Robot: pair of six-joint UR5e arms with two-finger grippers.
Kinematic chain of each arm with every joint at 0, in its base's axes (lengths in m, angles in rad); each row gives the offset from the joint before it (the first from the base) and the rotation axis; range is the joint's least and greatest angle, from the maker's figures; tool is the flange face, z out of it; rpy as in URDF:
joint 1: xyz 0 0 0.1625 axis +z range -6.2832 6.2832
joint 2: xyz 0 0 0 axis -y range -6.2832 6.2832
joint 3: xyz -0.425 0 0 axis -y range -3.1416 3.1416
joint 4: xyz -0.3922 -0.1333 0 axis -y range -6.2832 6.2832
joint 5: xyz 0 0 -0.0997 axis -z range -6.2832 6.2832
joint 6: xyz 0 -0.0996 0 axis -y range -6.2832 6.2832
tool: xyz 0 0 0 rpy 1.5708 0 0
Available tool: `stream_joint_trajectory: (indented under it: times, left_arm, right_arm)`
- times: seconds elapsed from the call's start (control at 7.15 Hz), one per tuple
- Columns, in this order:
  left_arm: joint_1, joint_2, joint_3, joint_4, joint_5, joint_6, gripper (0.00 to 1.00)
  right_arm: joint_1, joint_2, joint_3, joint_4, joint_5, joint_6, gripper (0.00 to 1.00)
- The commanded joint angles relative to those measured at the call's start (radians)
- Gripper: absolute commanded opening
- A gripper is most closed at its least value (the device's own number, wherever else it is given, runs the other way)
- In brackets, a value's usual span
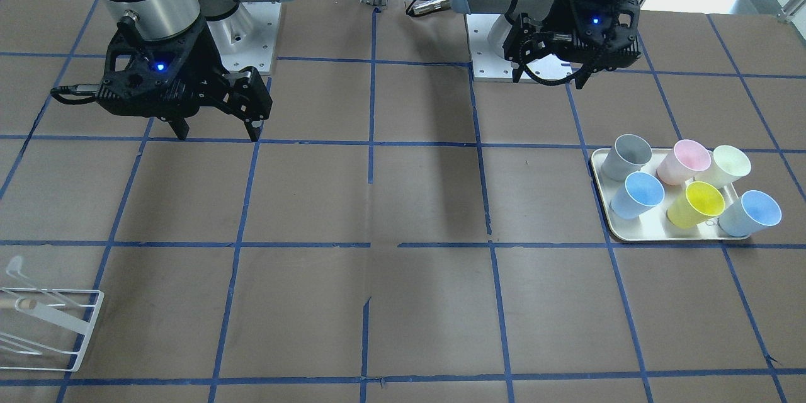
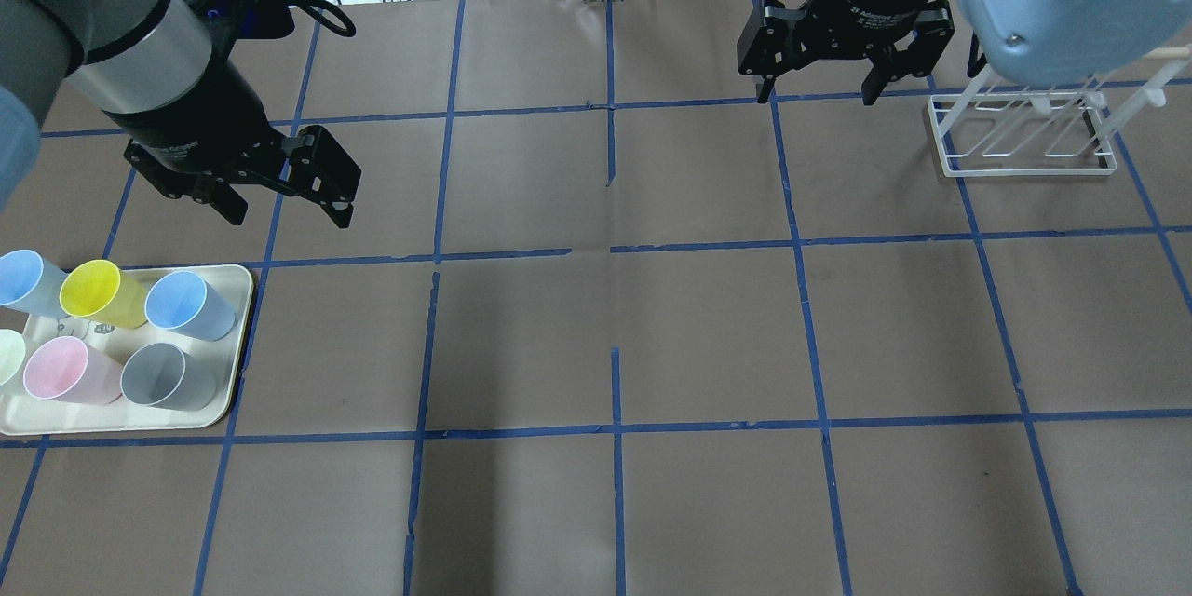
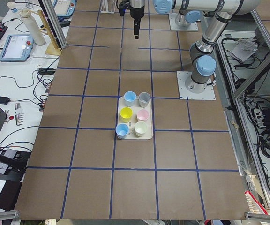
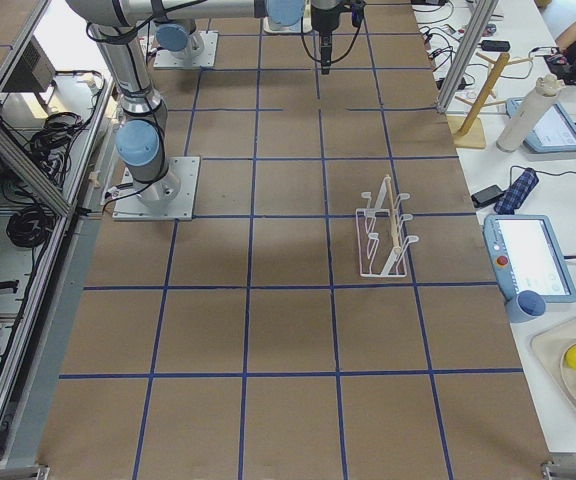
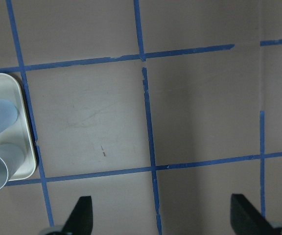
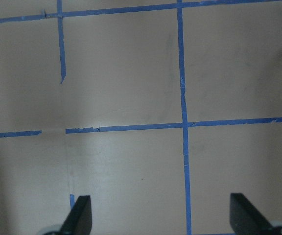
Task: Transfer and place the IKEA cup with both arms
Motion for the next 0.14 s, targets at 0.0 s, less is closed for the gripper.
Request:
stream_joint_trajectory:
  times: [0.0]
  left_arm:
    - [0.004, -0.001, -0.003, 0.020, 0.012, -0.006, 1.00]
  right_arm:
    - [0.001, 0.001, 0.000, 0.000, 0.002, 0.000, 1.00]
